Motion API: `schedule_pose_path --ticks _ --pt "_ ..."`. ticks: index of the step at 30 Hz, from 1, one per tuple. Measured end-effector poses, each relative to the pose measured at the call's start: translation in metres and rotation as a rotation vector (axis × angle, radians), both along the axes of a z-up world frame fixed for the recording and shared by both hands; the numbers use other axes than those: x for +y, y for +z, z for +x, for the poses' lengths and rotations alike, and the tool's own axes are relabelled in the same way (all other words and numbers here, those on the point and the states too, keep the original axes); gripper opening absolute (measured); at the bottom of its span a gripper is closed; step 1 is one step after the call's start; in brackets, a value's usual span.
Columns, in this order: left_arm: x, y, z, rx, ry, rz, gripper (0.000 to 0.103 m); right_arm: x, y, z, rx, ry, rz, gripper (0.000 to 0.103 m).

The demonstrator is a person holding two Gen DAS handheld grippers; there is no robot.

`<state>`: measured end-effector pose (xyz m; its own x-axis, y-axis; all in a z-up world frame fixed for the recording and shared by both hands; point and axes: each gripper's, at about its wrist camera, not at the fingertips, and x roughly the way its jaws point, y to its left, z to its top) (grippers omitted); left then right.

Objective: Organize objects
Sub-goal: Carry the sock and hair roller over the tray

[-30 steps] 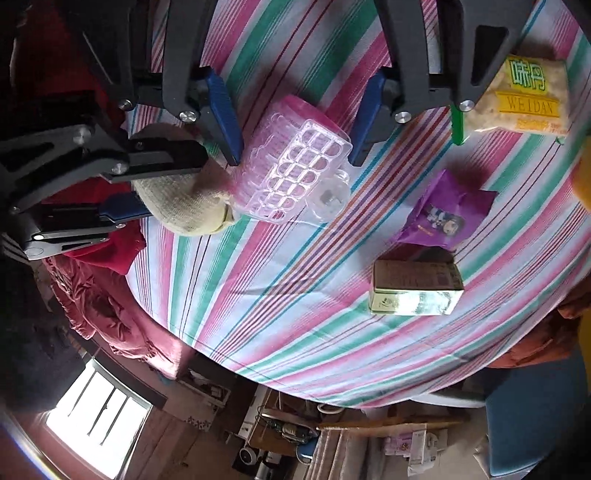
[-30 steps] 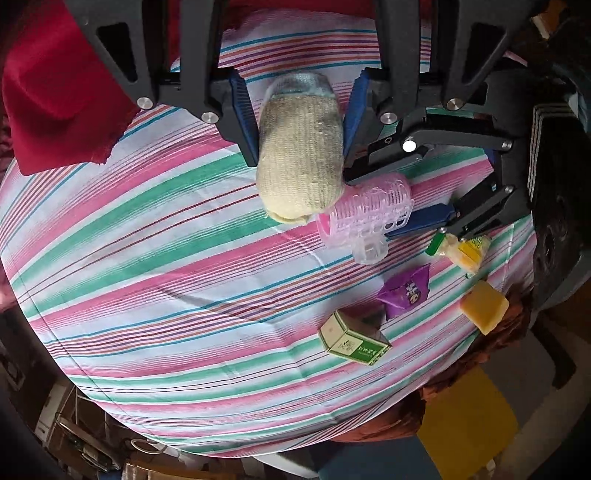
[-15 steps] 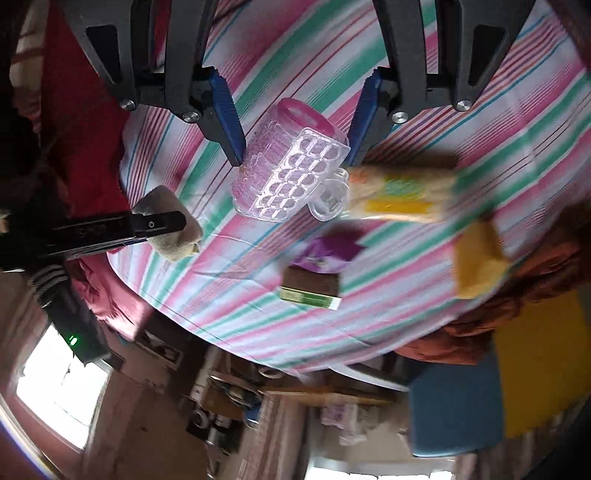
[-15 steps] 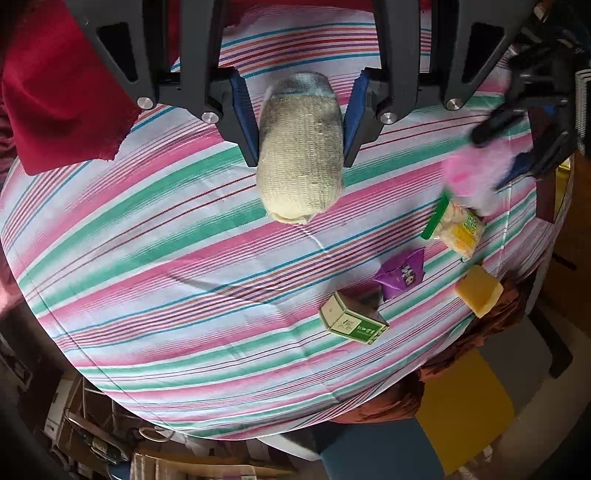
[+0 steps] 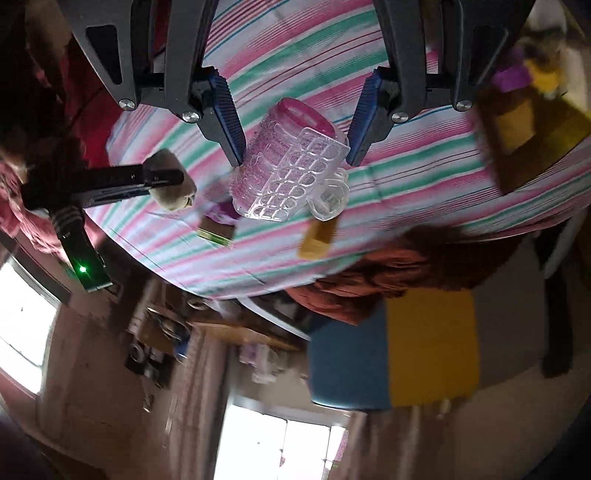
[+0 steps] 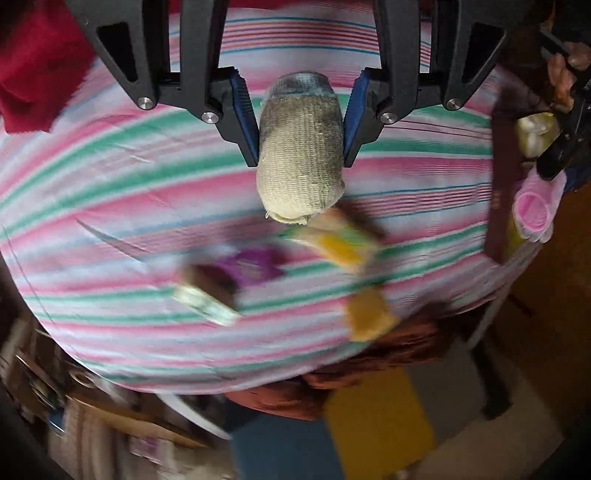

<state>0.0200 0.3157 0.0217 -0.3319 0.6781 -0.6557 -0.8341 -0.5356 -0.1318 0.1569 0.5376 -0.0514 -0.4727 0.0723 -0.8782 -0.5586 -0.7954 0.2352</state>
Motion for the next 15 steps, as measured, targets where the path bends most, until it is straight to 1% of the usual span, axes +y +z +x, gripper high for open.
schedule_pose_path --ticks 4,9,15 --pt "-0.036 0.008 -0.009 0.006 0.077 0.021 0.056 -0.036 0.01 -0.03 0.065 0.084 -0.02 0.043" --pt "-0.071 0.011 -0.015 0.013 0.139 0.043 0.056 -0.08 0.016 -0.062 0.13 0.17 -0.059 0.043" --pt "-0.118 0.008 -0.026 -0.008 0.224 0.064 0.056 -0.13 0.019 -0.099 0.176 0.264 -0.106 0.043"
